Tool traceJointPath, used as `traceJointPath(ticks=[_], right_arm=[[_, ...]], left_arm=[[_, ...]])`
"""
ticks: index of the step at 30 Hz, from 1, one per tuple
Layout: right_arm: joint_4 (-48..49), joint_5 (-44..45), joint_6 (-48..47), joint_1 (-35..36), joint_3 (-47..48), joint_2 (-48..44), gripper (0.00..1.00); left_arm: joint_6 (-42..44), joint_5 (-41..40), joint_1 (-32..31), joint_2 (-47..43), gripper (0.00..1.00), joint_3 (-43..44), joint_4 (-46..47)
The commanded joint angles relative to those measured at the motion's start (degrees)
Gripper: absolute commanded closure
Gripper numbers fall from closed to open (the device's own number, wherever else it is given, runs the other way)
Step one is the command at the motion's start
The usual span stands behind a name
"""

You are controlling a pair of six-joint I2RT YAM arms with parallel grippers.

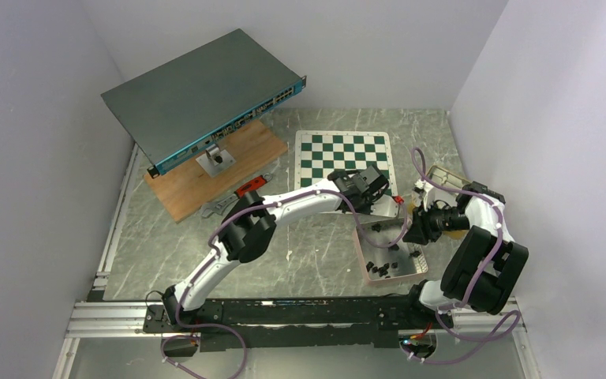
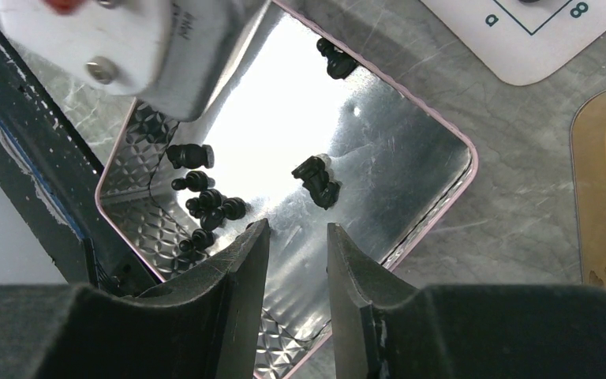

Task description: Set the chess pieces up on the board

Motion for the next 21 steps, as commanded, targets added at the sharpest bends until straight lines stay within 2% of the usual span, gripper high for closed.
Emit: traceJointPath(ticks=[1,21], right_arm=[[-1.1,-2.7,-1.7,-0.3,1.9,-0.7,0.65],[-1.5,-2.7,-2.1,-0.5,1.8,-0.4,0.65]], left_arm=[[1.3,1.6,0.3,0.2,0.93,2.3,1.0],[0.9,2.2,0.5,1.4,0.87,2.3,2.2]])
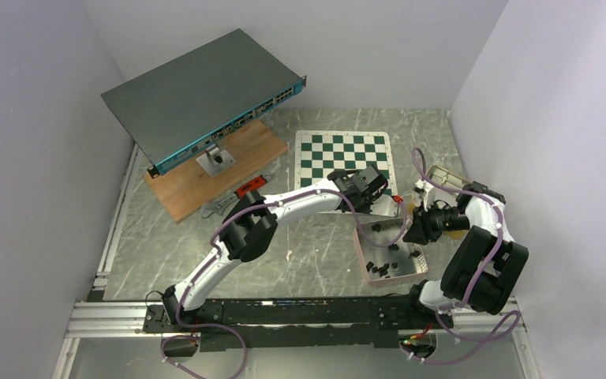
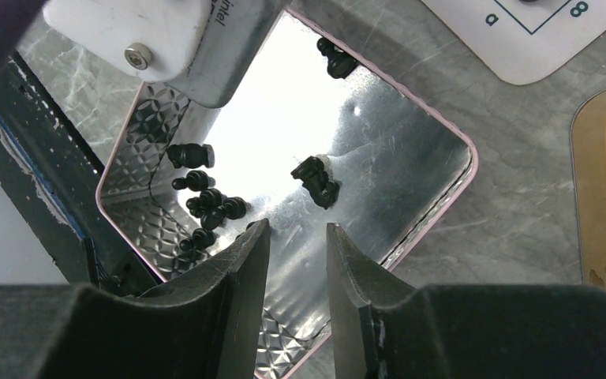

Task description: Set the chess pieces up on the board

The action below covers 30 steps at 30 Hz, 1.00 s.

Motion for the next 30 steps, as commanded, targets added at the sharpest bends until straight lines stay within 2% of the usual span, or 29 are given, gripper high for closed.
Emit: traceJointPath(ticks=[1,12,30], right_arm=[[-1.2,-2.7,-2.0,-0.4,1.7,-0.4,0.66],[-1.5,-2.7,-2.3,-0.4,1.8,-0.2,0.66],[-1.7,-2.8,-2.6,-0.4,1.8,-0.2,0.66]], left_arm=[[0.9,1.6,0.0,0.5,0.87,2.3,1.2],[0.7,0.8,0.0,0.6,0.75,1.9,2.0],[-0.6,0.2,0.0,-0.8,0.66,1.7,4.4]])
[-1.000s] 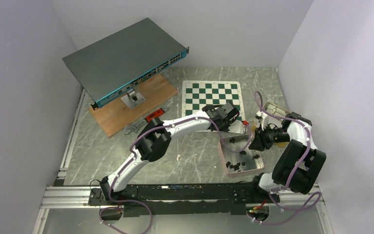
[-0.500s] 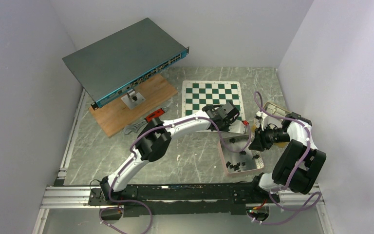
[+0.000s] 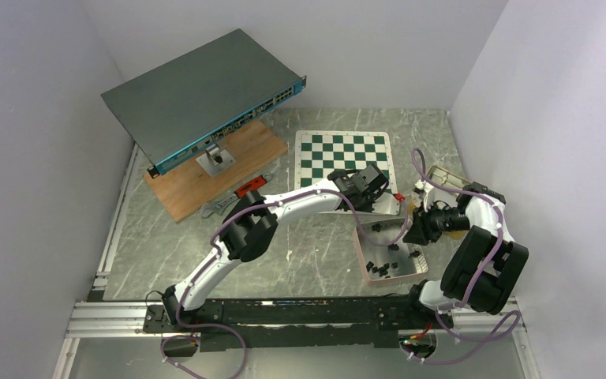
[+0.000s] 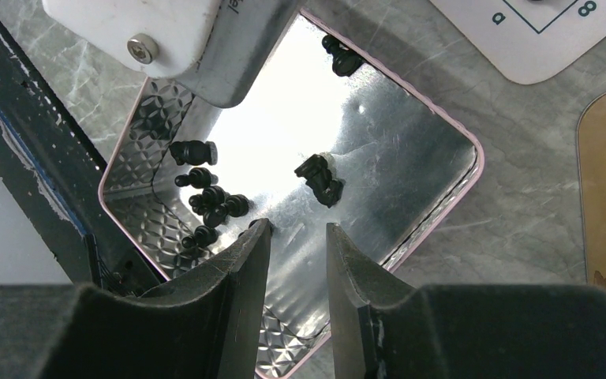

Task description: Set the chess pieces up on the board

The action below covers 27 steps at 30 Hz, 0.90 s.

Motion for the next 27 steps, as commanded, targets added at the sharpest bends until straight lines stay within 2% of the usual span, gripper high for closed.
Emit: traceJointPath(ticks=[1,11,19,23,25,27], right_arm=[[-1.0,-2.8,-1.6,-0.4,1.8,-0.2,0.66],[-1.0,-2.8,-1.7,-0.5,1.8,-0.5,0.66],[-3.4,-3.3,-4.1,-0.4,3.6,-4.0,0.65],[-9.6,-4.0,-9.5,-0.3,8.3,-6.2,0.64],[-13.1,-5.1,-13.4,-0.1,11.0,-7.5,0.60],[-15.9,-7.1,-17.8,0.3,13.8,-9.1,0.52]], left_arm=[[-0.7,0.0,0.0,-1.2,0.65,1.6,2.3],[-2.6,-0.7,-0.1,-5.7,0.61,0.6,3.3],[-9.3,0.1,0.0,-19.1,0.49,-9.1,9.9],[-14.9,0.3,0.0,-28.4,0.35,-17.7,14.6],[-19.1,0.0,0.1,-33.6,0.28,-22.6,17.5],[-23.6,1.1,0.7,-39.0,0.23,-27.1,19.2]])
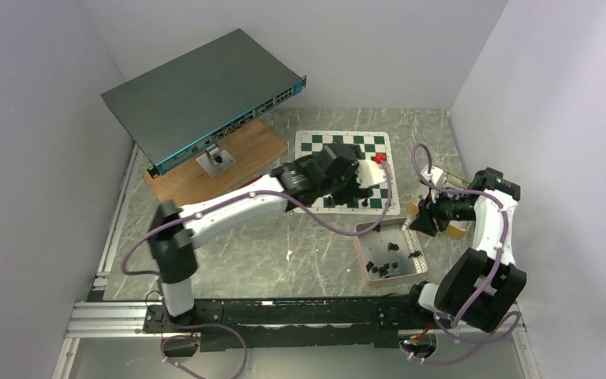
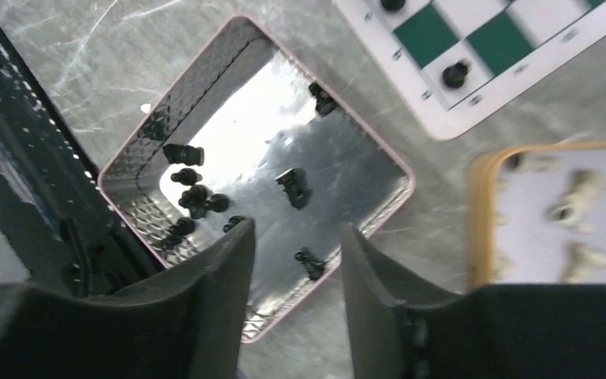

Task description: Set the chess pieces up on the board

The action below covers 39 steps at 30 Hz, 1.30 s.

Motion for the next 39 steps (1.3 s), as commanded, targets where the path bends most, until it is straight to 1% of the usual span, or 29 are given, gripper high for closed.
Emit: traceJointPath(ticks=[1,2,3,4,6,7,8,10,11,12,14,16,18,19,20,22,25,27,28,30,33,34,39], right_arm=[[-9.6,-7.2,-12.9,0.7,6.7,-4.3,0.42],[-10.9,-9.0,-15.9,0.9,7.4,-4.9,0.32],[-12.0,-10.9,-18.6,1.1,8.0,-5.4,0.16],[-12.0,-13.0,-19.7,1.4,8.1,-5.9,0.03],[-10.8,-17.7,-20.8,2.6,7.8,-6.4,0.00],[-9.7,-19.4,-20.8,3.9,7.9,-6.3,0.00],[-7.8,-20.1,-17.5,6.4,8.4,-5.8,0.00],[-1.7,-19.0,-8.9,12.2,9.9,-4.7,0.00],[1.4,-18.0,-5.9,15.9,10.2,-4.2,0.00],[4.8,-16.6,-2.0,18.8,10.3,-4.0,0.00],[14.4,-12.0,7.5,23.9,10.3,-3.2,0.00],[20.1,-6.4,14.3,27.8,11.6,-0.9,0.00],[22.6,-1.4,19.1,31.8,14.0,2.7,0.00],[24.0,1.5,20.9,33.9,15.0,4.5,0.01],[24.9,6.3,23.5,36.6,15.8,6.6,0.01],[26.0,12.3,26.3,39.8,17.0,9.6,0.01],[26.8,18.3,30.1,41.8,18.7,13.9,0.03],[27.7,20.5,31.8,42.0,19.0,16.1,0.07],[28.2,21.2,32.4,42.0,19.0,17.2,0.10],[28.9,22.4,33.6,42.1,19.2,19.6,0.16],[28.9,23.7,36.6,42.1,20.6,23.5,0.31],[28.8,23.6,37.1,42.1,21.0,24.5,0.34],[30.9,23.6,40.2,42.6,20.6,26.8,0.39]], left_arm=[[-13.2,2.4,1.1,-12.8,0.19,-8.6,7.8],[-15.9,3.9,1.7,-16.4,0.16,-10.2,7.8],[-18.5,5.2,2.4,-19.0,0.14,-11.8,7.4],[-21.3,6.4,3.3,-22.0,0.11,-13.7,7.3],[-25.4,9.6,5.3,-27.7,0.06,-17.4,7.2],[-27.0,11.0,6.3,-30.8,0.03,-19.2,7.1],[-28.4,12.9,7.7,-33.7,0.01,-21.8,6.7],[-30.4,17.0,11.0,-39.7,0.00,-25.3,6.1],[-30.8,19.1,13.1,-42.4,0.00,-26.9,5.4],[-32.8,20.8,16.2,-44.8,0.00,-28.4,4.8],[-33.0,24.5,20.7,-48.9,0.00,-31.7,4.2],[-30.8,26.1,23.3,-51.7,0.00,-35.7,4.7],[-27.2,26.0,23.7,-52.7,0.00,-39.4,5.9],[-26.4,25.5,23.6,-53.0,0.00,-41.4,7.3],[-25.9,24.7,23.4,-53.3,0.00,-43.9,9.1],[-24.9,23.9,23.4,-53.3,0.00,-46.2,10.8],[-22.3,20.3,23.4,-52.5,0.00,-45.5,8.5],[-22.1,16.9,23.5,-53.0,0.00,-45.8,8.3],[-22.0,16.6,23.6,-53.5,0.00,-46.2,8.5],[-22.0,16.6,23.6,-54.3,0.00,-46.9,9.3],[-22.4,17.4,23.6,-53.9,0.00,-47.0,9.3],[-22.4,17.8,23.6,-53.6,0.00,-46.8,9.1],[-22.3,19.6,23.6,-52.7,0.00,-46.4,8.6]])
